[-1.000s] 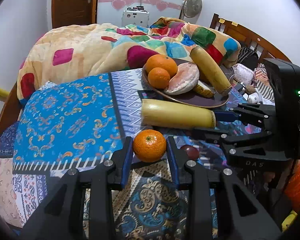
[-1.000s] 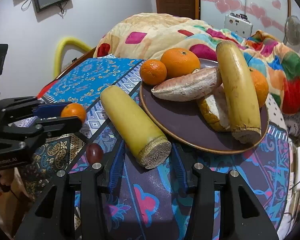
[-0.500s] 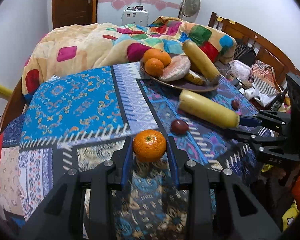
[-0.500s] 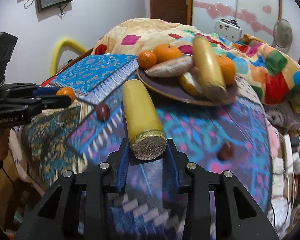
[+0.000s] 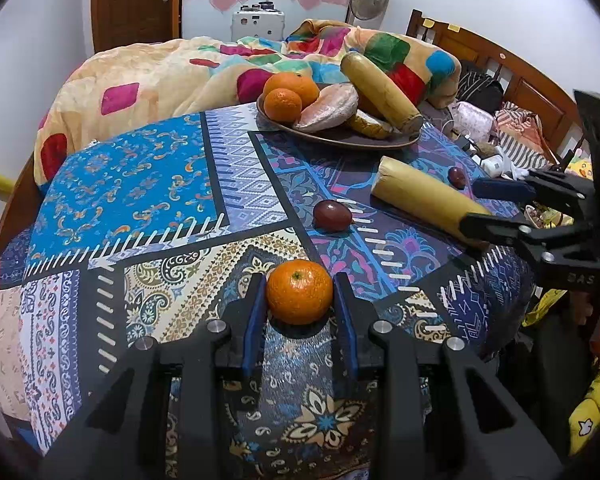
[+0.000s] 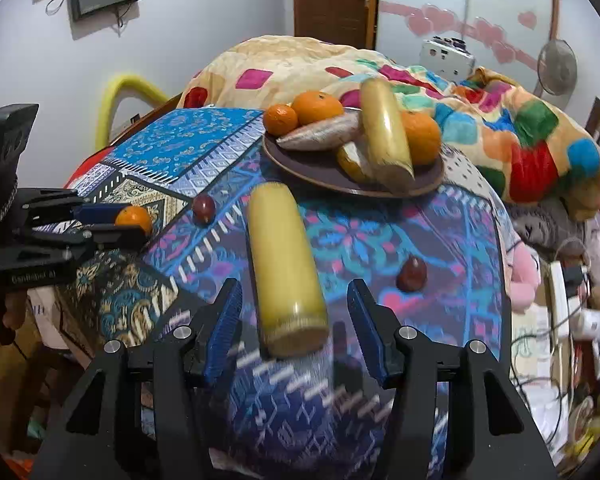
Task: Organize fruits
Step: 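Grasp and lift the second yellow cylinder with the right tool while the left tool carries its orange, then stand the right tool's cylinder on the plate while the left tool releases its orange there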
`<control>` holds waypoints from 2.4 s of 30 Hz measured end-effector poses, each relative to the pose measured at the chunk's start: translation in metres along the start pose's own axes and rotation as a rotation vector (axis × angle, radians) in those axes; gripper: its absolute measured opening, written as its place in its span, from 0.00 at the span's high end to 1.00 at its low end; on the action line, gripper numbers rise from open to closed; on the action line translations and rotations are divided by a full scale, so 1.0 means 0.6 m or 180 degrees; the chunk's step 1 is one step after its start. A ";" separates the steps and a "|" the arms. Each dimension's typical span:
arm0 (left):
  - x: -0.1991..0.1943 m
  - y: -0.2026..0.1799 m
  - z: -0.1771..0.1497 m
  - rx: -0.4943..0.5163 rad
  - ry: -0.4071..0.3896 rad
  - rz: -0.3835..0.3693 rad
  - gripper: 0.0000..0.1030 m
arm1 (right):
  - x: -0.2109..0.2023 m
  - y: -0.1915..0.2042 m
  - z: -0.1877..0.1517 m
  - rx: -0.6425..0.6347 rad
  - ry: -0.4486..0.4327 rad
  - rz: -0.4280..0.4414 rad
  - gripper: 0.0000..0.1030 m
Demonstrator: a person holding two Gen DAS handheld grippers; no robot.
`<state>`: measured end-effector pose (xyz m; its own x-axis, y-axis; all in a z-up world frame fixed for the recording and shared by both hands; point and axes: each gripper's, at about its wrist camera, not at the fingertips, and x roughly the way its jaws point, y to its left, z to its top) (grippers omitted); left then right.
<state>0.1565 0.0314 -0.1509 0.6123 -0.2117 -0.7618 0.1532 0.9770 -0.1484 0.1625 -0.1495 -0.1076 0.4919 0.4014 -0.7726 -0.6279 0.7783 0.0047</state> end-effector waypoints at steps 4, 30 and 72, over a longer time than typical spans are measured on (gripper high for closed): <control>0.004 0.003 0.005 -0.0015 -0.0020 -0.0037 0.68 | 0.031 0.011 0.022 -0.0107 0.0066 0.0018 0.50; -0.022 -0.017 0.050 0.0085 -0.0344 0.0060 0.68 | -0.031 -0.005 0.072 0.0114 -0.0554 -0.0033 0.66; 0.036 -0.021 0.175 0.0134 -0.0477 0.0151 0.68 | 0.028 -0.069 0.153 0.0286 -0.0689 -0.0247 0.55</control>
<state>0.2496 0.0117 -0.0992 0.7280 -0.1699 -0.6642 0.1517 0.9847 -0.0856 0.2523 -0.1307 -0.0623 0.6604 0.4252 -0.6189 -0.5317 0.8468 0.0143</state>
